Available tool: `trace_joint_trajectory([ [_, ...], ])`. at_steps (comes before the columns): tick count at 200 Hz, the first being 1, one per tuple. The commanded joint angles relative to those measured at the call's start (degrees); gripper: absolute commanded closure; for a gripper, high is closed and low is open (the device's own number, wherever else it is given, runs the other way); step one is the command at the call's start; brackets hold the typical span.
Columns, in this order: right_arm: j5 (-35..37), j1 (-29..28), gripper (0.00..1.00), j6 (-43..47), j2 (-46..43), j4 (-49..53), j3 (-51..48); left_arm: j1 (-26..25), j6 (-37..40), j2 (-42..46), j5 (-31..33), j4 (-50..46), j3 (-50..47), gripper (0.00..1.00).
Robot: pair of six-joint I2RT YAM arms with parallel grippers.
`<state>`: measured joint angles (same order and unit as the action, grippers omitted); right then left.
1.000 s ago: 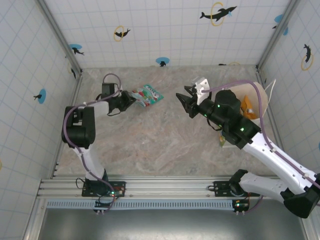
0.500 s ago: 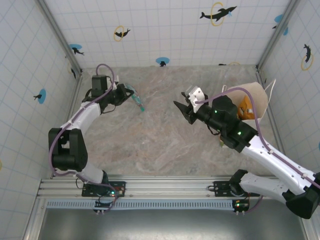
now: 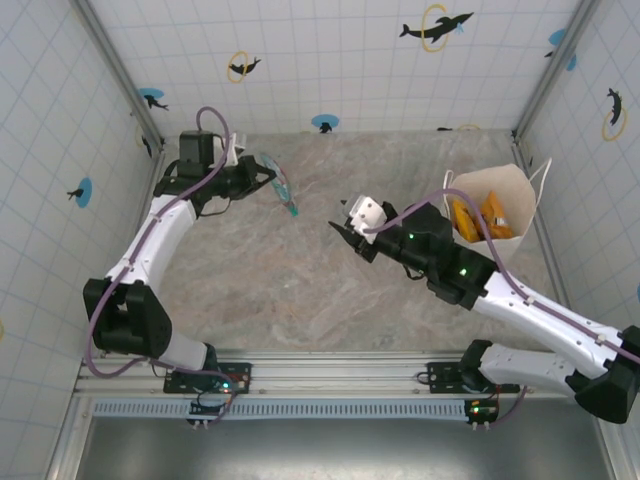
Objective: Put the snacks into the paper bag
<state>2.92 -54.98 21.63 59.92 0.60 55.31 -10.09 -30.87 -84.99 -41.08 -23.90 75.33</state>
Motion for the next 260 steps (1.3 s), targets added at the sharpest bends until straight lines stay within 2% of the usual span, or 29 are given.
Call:
trace_joint_trajectory([
  [1, 1.55, -2.24, 0.53, 4.10, -0.02, -2.96, -0.36, -0.42, 1.82, 2.14, -4.00, -3.25, 2.56, 1.00],
  [67, 11.49, -13.71, 0.52, 13.46, 1.99, -4.56, -0.73, -1.99, -9.28, 8.36, -8.66, 4.07, -5.22, 1.00],
  [128, 17.03, -18.17, 0.45, 16.06, 5.76, -9.45, -4.37, -6.64, -15.62, 8.89, -7.85, 4.03, -6.39, 1.00],
  [167, 21.30, -18.15, 0.37, 16.06, 8.56, -11.71, -5.28, -8.05, -17.44, 8.91, -6.77, 4.67, -6.37, 1.00],
  [192, 26.01, -16.81, 0.35, 13.11, 9.42, -18.00, -7.39, -8.18, -19.24, 9.44, -7.01, 6.32, -7.01, 1.00],
  [260, 25.14, -10.65, 0.35, 4.60, 14.83, -31.88, -12.57, -8.71, -23.46, 11.34, -8.50, 10.44, -8.03, 1.00],
])
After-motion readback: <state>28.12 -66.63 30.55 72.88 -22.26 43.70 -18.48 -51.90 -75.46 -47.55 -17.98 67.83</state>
